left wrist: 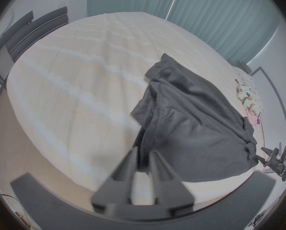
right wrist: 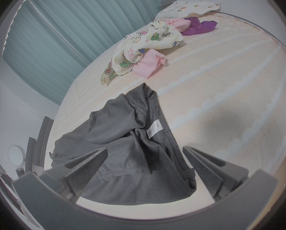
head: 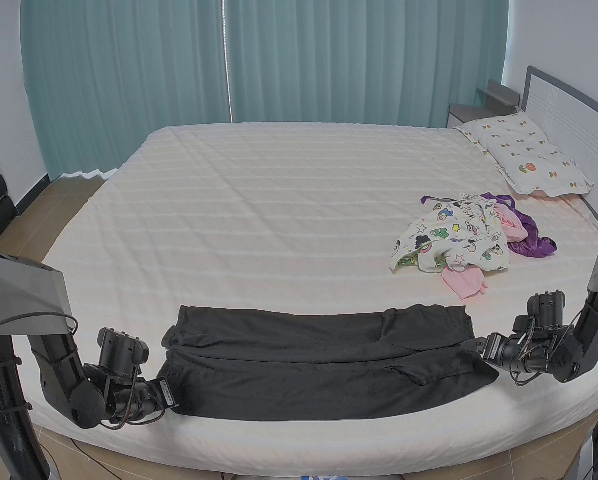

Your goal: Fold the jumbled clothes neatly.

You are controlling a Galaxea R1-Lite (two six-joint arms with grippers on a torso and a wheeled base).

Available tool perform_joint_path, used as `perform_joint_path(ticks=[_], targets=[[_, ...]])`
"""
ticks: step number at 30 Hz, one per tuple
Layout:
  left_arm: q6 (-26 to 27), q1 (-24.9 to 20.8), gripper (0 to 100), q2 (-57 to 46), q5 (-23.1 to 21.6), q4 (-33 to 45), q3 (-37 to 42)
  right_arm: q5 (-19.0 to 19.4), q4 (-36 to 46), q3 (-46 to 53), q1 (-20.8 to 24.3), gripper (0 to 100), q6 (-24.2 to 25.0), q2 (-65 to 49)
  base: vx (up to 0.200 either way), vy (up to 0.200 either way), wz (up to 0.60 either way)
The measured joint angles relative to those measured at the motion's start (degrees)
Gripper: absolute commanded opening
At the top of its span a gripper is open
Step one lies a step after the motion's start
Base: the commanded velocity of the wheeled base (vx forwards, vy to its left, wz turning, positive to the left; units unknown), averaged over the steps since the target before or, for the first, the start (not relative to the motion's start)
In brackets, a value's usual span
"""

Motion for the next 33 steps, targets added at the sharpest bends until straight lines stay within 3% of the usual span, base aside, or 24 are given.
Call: perform_joint_path(ticks=[7, 8, 23, 33], targets=[[0.0, 0.6, 0, -1.0, 0.5, 0.0, 2.6, 0.0, 0.0, 0.3, 0.1, 100, 0.0, 0.0, 0.0, 0.0, 0.0], [0.0, 0.7, 100, -1.1, 0.5, 0.0, 2.8, 0.0, 0.0, 0.3, 0.1, 100, 0.0, 0.0, 0.0, 0.0, 0.0], [-0.5, 2.0, 100, -5.3, 0.1, 0.3, 2.7, 0.4, 0.0, 0.5, 0.0, 100, 0.2, -1.5, 0.0, 0.0, 0.0], [-0.5, 3.2, 100, -10.6, -0.9, 8.1, -8.5, 0.4, 0.1, 0.7, -0.4, 100, 2.8, -2.9, 0.0, 0.0, 0.0]])
